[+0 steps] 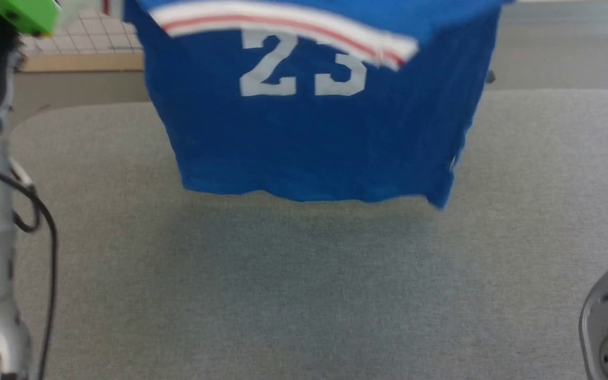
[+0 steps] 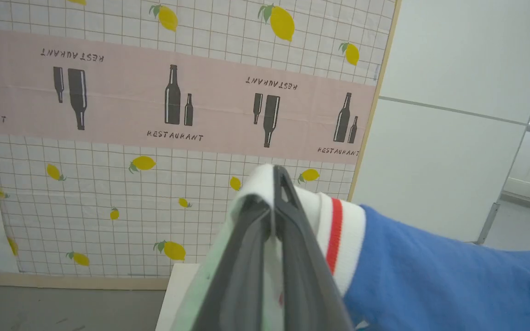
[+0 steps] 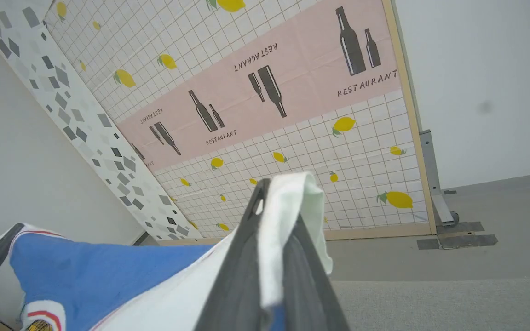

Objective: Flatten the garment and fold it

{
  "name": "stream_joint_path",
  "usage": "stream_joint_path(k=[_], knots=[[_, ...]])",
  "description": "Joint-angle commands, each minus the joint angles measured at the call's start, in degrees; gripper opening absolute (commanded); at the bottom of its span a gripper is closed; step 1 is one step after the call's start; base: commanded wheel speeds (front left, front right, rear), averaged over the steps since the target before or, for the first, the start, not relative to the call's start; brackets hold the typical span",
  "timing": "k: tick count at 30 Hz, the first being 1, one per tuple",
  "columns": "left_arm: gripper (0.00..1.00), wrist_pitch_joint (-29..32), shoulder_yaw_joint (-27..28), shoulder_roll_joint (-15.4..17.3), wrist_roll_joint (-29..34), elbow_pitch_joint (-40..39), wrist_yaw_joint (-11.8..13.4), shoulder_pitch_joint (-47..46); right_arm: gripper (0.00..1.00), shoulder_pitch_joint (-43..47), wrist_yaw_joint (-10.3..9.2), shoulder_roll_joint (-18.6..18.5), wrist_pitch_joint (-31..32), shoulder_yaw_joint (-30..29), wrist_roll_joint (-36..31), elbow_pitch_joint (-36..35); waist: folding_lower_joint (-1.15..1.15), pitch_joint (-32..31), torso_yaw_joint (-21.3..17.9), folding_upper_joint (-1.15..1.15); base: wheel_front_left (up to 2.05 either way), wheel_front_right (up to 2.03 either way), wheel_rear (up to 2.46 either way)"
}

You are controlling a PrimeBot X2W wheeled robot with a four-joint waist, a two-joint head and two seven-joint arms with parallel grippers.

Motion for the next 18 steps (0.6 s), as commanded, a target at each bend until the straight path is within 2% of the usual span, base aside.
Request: stream_joint_path(k=[1,6,12,18], knots=[[0.0,0.69,0.12,1.21,1.21,1.72,0.57,-2.07,0.0,-2.57,0.34,0.01,-0.94,-0.2,-1.22,2.16,0.0,2.57,0.43,0.0,0.0,0.0,0.0],[0.0,2.35,-0.31,3.24,2.96,6.89,1.34,-6.77,0.0,-11.44,0.34,0.01,-4.15,-0.34,-4.65,10.18,0.0,8.38,0.92,0.0,0.0,0.0,0.0],[0.0,3.05,-1.11,5.91,5.82,12.07,1.96,-13.92,0.0,-23.96,0.34,0.01,-10.93,0.42,-10.21,19.97,0.0,16.22,1.18,0.0,0.0,0.0,0.0],[0.0,-2.7,-0.13,6.62,7.87,15.08,2.9,-21.54,0.0,-35.21,0.34,0.01,-20.36,1.03,-14.68,29.9,0.0,21.82,1.43,0.0,0.0,0.0,0.0]])
